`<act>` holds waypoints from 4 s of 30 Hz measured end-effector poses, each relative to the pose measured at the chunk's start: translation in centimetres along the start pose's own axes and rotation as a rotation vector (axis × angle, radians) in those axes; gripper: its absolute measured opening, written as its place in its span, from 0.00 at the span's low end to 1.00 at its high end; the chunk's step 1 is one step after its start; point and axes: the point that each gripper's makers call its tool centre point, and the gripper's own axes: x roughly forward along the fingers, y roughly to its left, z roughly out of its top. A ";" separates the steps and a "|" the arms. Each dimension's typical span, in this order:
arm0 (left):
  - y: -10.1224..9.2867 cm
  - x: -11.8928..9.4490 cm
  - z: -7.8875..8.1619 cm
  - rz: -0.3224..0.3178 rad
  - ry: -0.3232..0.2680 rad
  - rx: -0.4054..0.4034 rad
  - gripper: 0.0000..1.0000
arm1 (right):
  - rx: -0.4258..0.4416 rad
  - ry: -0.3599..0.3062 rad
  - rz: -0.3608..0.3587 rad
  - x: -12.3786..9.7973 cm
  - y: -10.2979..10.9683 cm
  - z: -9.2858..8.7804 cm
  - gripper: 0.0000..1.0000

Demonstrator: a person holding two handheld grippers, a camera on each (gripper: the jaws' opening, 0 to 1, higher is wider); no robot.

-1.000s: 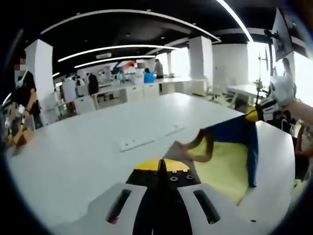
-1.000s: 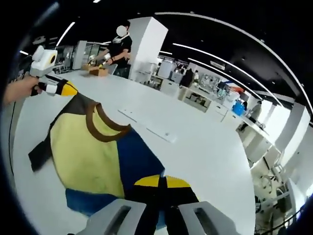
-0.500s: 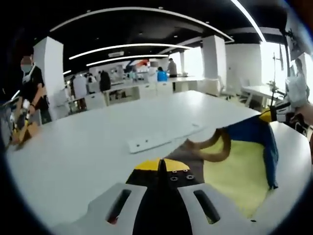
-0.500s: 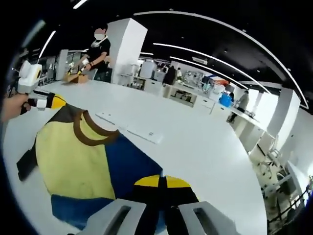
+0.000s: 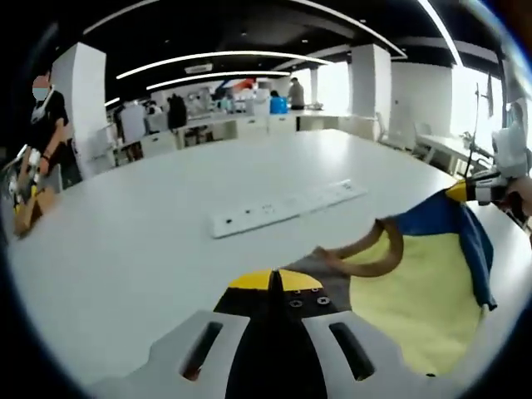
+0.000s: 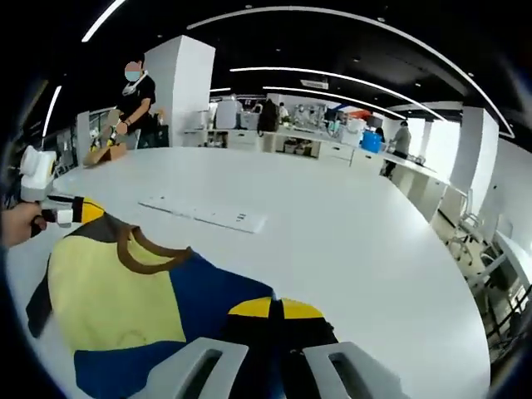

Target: Fold the garment on the visible template until the final outline fits inside the template.

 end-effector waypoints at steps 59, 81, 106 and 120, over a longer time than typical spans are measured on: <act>-5.0 -13.7 -1.1 -0.103 -0.078 0.068 0.98 | -0.117 0.035 0.419 -10.8 14.3 -2.0 0.72; -8.0 -16.7 -8.4 -0.079 0.005 0.119 0.72 | -0.217 0.023 0.367 -10.9 17.0 -6.5 0.34; -9.3 -16.6 -13.2 -0.065 0.123 0.063 0.21 | -0.345 0.025 0.298 -9.9 16.4 -8.4 0.00; -8.8 -17.1 -11.5 -0.071 0.102 0.070 0.00 | -0.370 -0.011 0.293 -11.0 15.0 -7.0 0.00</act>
